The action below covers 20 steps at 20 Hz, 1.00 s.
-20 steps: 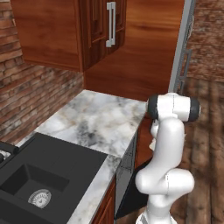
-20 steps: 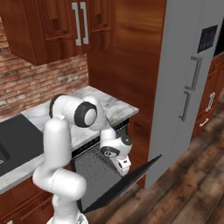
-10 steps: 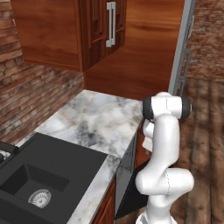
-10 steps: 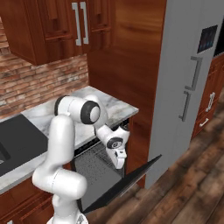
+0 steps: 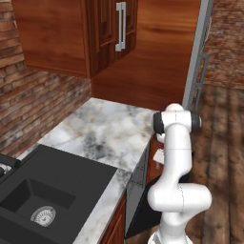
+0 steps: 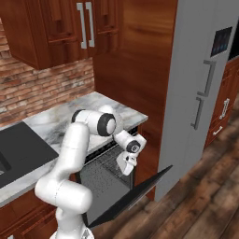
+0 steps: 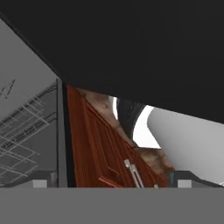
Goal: Open the dishwasher door and pull out the top rack.
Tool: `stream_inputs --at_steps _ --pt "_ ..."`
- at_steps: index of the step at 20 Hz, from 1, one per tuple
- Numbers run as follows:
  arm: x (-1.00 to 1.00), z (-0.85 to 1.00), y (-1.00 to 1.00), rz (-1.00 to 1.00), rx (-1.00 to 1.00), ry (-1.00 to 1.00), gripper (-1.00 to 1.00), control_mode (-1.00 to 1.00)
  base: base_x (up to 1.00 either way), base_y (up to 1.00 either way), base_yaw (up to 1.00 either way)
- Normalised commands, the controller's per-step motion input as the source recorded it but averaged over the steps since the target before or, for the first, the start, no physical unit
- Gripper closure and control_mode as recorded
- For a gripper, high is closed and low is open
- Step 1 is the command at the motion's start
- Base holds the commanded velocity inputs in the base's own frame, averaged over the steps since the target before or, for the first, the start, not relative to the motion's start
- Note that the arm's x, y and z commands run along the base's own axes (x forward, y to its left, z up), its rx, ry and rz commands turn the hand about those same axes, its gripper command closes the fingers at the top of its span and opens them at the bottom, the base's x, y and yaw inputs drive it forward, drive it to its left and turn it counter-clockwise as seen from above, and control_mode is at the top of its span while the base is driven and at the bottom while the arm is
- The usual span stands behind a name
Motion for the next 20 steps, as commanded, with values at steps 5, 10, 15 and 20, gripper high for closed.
stream_inputs --at_steps 5,10,15,20 --pt "0.13 -0.59 0.04 -0.18 0.20 0.19 -1.00 -1.00 0.00 0.00 0.00" --pt "0.43 -0.09 0.32 -0.07 0.18 -0.02 -1.00 -1.00 0.00 0.00 0.00" --pt "0.46 0.00 0.39 0.00 0.17 -0.19 -1.00 -1.00 0.00 0.00 0.00" --pt "0.34 -0.12 0.42 0.00 0.12 -0.16 -1.00 -1.00 0.00 0.00 0.00"
